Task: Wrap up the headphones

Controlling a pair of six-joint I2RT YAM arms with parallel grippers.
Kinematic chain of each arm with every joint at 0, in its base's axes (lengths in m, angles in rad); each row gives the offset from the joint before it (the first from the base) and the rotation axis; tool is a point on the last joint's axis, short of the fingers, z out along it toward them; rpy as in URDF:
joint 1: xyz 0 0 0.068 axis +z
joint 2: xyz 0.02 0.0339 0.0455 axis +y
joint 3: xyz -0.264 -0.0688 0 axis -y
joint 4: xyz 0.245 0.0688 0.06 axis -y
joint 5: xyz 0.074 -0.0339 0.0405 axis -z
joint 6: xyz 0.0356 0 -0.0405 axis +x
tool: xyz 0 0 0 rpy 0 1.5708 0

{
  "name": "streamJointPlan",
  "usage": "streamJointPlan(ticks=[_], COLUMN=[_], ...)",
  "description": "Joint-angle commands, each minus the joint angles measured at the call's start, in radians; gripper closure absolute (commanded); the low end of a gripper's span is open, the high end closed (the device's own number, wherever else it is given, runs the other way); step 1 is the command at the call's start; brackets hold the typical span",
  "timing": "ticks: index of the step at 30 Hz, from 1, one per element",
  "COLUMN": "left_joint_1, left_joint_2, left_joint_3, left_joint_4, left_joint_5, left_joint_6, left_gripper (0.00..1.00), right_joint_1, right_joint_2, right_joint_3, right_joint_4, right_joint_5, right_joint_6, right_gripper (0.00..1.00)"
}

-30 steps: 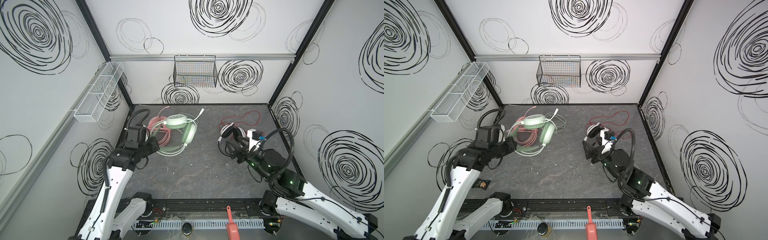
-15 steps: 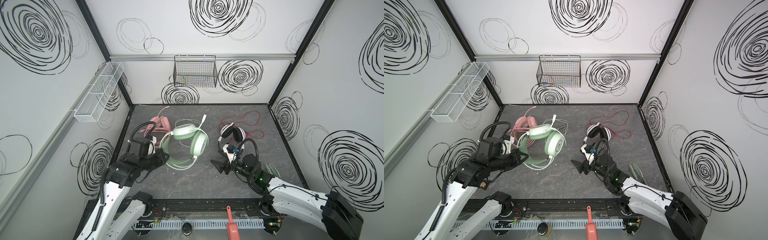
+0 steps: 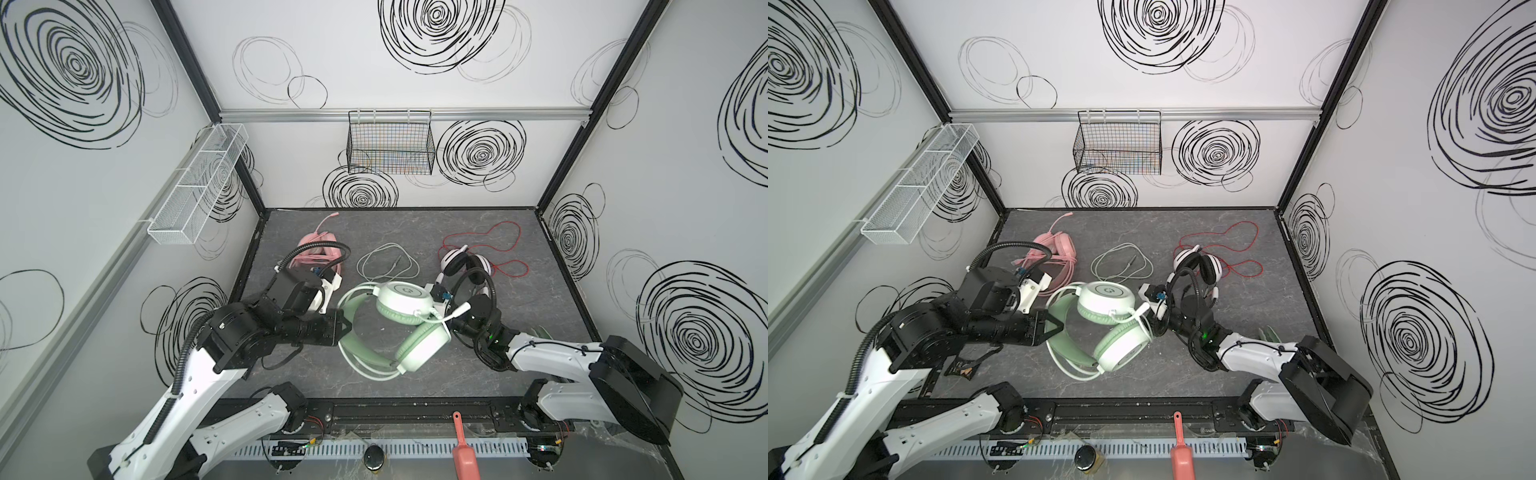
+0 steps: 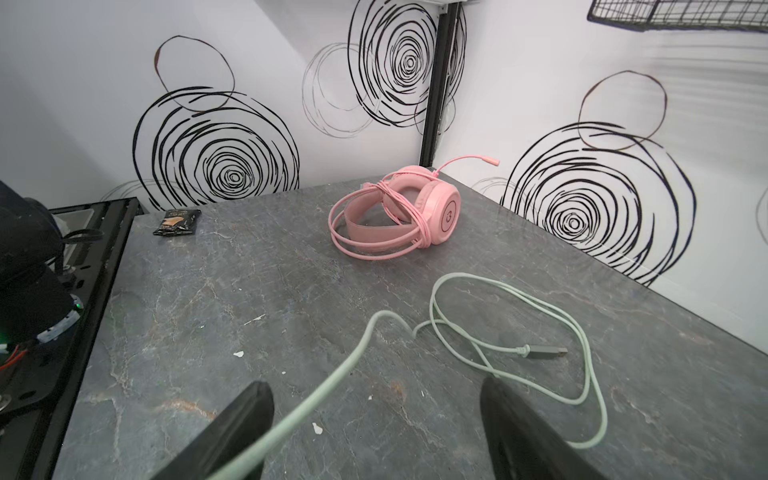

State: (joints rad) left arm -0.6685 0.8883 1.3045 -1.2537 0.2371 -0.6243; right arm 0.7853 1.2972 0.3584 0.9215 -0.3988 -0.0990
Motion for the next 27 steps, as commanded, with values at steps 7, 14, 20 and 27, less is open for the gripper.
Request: streamJointPlan(ticks=[7, 14, 20, 27], left_joint_1=[0.035, 0.139, 0.192, 0.246], left_joint_2=[0.021, 0.03, 0.037, 0.04], left_joint_3=[0.054, 0.118, 0.139, 0.129], left_joint_4=[0.056, 0.069, 0.083, 0.129], left_joint_5=[0.001, 0.072, 0.166, 0.27], left_joint_6=[-0.005, -0.041, -0.071, -0.106], left_gripper=[1.0, 1.0, 1.0, 1.0], right_joint_1=[0.0, 0.002, -0.015, -0.057], right_joint_2=[0.09, 0.203, 0.282, 0.385], right_joint_3=[-0.12, -0.14, -0.111, -0.036], right_joint_4=[0.49, 0.653, 0.716, 0.813], right_joint_5=[-0.073, -0.037, -0.061, -0.119], right_joint_6=[0.074, 0.159, 0.174, 0.204], right_gripper=[0.21, 0.26, 0.28, 0.34])
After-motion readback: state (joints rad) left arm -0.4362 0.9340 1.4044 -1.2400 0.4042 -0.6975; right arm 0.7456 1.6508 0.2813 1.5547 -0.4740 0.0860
